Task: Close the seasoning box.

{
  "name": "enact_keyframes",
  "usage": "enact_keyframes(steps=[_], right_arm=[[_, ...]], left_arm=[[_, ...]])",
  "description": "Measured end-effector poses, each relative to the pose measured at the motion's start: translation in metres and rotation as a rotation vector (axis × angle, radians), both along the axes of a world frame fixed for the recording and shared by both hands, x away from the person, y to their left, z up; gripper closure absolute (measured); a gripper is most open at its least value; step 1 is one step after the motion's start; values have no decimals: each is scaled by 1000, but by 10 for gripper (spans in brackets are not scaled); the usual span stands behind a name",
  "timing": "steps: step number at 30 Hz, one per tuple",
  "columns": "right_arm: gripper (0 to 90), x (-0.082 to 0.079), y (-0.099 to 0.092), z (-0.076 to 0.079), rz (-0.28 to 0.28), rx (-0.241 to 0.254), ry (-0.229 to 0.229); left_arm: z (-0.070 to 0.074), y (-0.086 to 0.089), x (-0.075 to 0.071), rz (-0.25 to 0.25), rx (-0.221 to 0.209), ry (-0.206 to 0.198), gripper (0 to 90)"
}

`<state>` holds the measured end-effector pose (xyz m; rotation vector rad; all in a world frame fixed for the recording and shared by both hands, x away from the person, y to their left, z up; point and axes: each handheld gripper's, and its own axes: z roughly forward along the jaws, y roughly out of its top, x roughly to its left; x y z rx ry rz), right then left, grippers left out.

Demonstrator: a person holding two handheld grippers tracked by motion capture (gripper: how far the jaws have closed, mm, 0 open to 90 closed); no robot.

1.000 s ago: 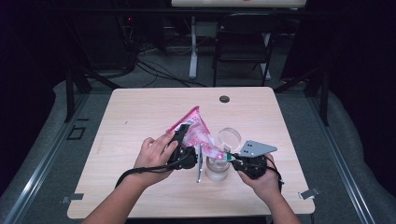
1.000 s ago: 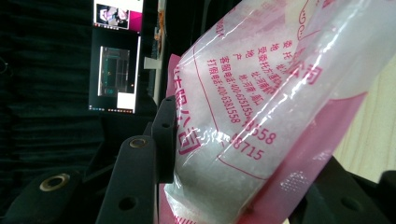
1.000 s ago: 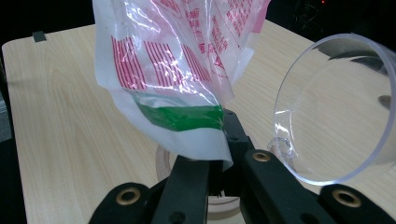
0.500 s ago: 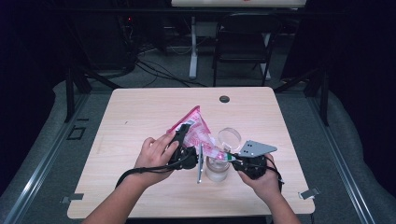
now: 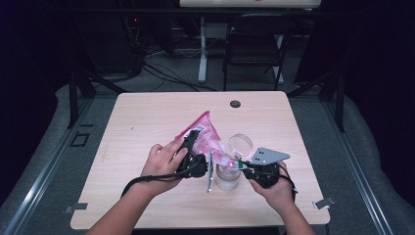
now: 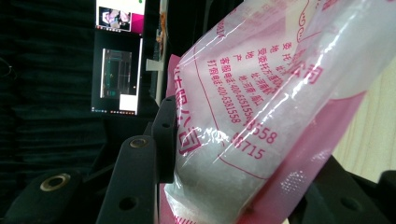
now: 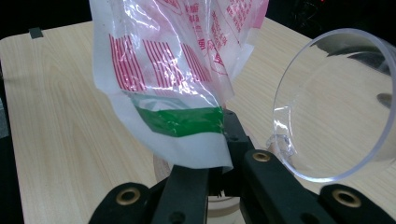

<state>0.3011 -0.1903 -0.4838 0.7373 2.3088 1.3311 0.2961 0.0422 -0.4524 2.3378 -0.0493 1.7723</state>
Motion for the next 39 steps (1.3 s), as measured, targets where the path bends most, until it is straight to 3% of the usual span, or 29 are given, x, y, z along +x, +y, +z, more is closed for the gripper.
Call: enact_keyframes(steps=[39], right_arm=[[900,0,0,0,0,-1,0]], left_arm=[[2,-1,-1,-5,0,-6,611]])
